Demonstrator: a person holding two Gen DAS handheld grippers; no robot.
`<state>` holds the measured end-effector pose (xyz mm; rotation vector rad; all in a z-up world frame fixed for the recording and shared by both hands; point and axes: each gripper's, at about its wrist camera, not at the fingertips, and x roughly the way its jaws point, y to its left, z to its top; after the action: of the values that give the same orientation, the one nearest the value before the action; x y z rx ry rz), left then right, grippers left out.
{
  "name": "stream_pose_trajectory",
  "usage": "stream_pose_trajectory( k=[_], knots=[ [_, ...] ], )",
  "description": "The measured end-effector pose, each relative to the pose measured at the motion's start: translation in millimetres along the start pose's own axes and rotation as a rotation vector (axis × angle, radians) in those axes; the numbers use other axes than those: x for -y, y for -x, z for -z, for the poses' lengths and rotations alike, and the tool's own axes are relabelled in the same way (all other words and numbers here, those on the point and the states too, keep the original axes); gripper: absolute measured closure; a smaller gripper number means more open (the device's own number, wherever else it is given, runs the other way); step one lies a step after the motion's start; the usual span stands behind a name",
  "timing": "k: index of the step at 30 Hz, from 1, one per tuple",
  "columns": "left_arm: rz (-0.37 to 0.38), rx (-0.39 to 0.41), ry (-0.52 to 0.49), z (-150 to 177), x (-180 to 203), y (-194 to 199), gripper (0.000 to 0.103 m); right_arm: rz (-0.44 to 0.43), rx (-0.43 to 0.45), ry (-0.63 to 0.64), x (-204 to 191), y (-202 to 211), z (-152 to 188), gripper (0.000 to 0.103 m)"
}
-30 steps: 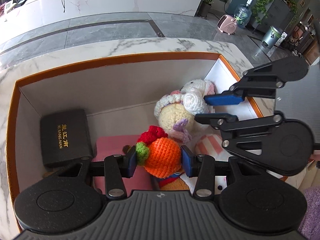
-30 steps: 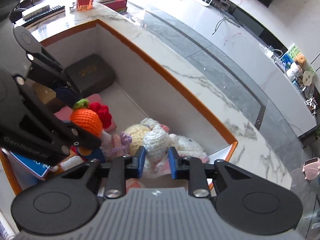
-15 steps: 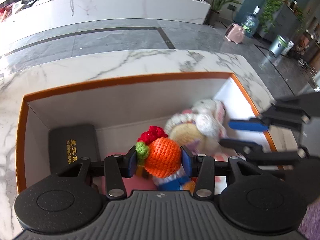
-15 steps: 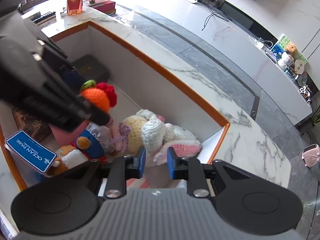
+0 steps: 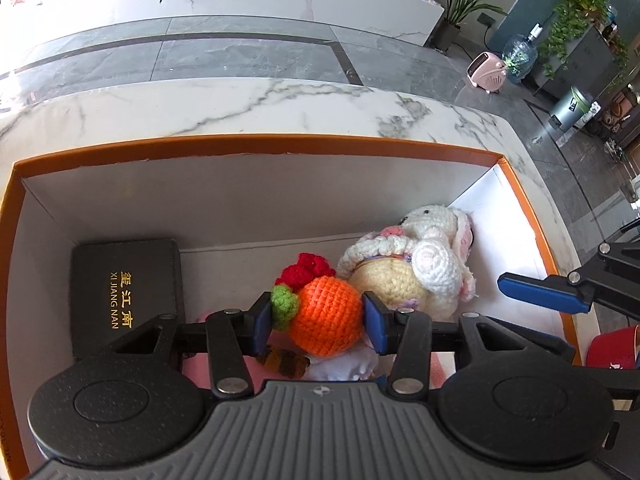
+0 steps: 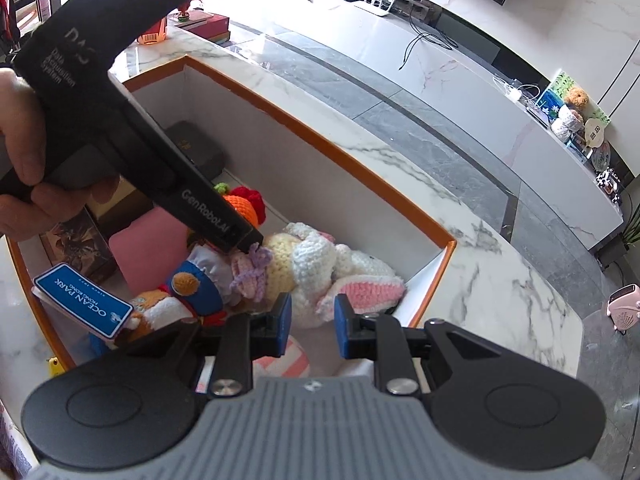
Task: Organize objects
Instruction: 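Lower both crocheted toys into the box and open both grippers, then move both grippers back to the white lotion tube and yellow tape measure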
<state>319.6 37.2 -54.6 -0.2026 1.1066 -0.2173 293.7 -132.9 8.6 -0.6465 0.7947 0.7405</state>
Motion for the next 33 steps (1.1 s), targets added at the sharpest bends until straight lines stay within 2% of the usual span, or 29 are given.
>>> stream_pose_trajectory(
  k=[3, 9, 16, 20, 24, 29, 33],
  knots=[
    [0.006, 0.011, 0.005, 0.9, 1.1, 5.9, 0.039, 0.001, 0.0, -0.004, -0.5, 0.8, 1.9, 0.08],
    [0.033, 0.017, 0.017, 3.8, 6.1, 20.3, 0.046, 0.003, 0.012, -0.015, -3.1, 8.4, 4.0, 0.08],
    [0.036, 0.104, -0.038, 22.6, 24.3, 73.2, 0.046, -0.02, 0.055, -0.094, -4.3, 41.4, 9.7, 0.077],
    [0.042, 0.163, -0.11, 46.4, 39.4, 113.5, 0.046, -0.034, 0.103, -0.149, -14.5, 73.7, 21.1, 0.073],
    [0.045, 0.182, -0.16, 79.1, 51.4, 139.5, 0.046, -0.077, 0.138, -0.219, -31.8, 104.8, 39.6, 0.071],
    [0.015, 0.181, -0.188, 119.9, 61.9, 151.1, 0.046, -0.137, 0.15, -0.308, -61.9, 125.3, 67.3, 0.069],
    [-0.034, 0.147, -0.183, 149.9, 64.5, 148.7, 0.046, -0.184, 0.134, -0.357, -90.5, 128.5, 91.3, 0.069]
  ],
)
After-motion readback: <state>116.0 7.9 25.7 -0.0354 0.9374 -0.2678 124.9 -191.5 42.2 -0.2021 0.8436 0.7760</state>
